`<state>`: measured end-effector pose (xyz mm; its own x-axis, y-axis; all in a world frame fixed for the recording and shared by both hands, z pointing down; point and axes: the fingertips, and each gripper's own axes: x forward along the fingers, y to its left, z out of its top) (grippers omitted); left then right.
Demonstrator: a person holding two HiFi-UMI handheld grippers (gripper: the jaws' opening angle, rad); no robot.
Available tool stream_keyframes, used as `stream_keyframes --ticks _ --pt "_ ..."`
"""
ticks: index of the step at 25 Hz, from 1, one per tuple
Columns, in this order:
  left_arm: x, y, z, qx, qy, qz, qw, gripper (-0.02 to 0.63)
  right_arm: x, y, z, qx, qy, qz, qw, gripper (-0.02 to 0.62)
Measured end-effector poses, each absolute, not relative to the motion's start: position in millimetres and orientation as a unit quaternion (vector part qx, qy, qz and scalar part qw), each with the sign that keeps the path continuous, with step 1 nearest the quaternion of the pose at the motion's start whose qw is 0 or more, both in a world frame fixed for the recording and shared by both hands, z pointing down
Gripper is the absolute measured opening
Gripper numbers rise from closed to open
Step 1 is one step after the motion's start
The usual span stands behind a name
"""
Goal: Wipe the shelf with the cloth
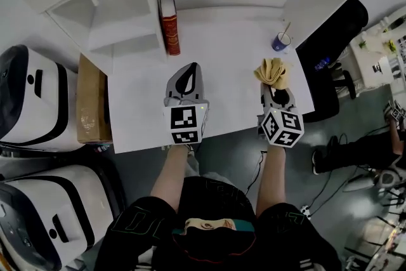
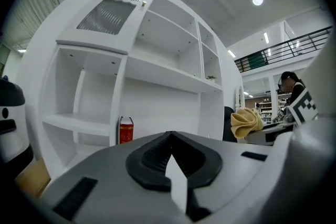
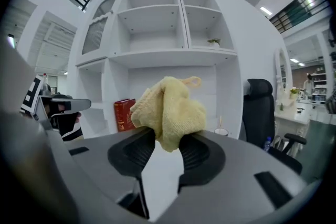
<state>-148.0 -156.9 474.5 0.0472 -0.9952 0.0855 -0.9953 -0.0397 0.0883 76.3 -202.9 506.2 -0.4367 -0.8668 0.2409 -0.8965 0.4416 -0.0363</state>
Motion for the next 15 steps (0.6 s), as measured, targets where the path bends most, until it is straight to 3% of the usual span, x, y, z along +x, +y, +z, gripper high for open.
stream_keyframes --ticks 15 --pt "-164.5 -244.1 442.4 0.688 -0.724 0.005 0.039 -0.002 19.1 -305.4 496.2 0.436 -0.893 0.095 0.062 0.141"
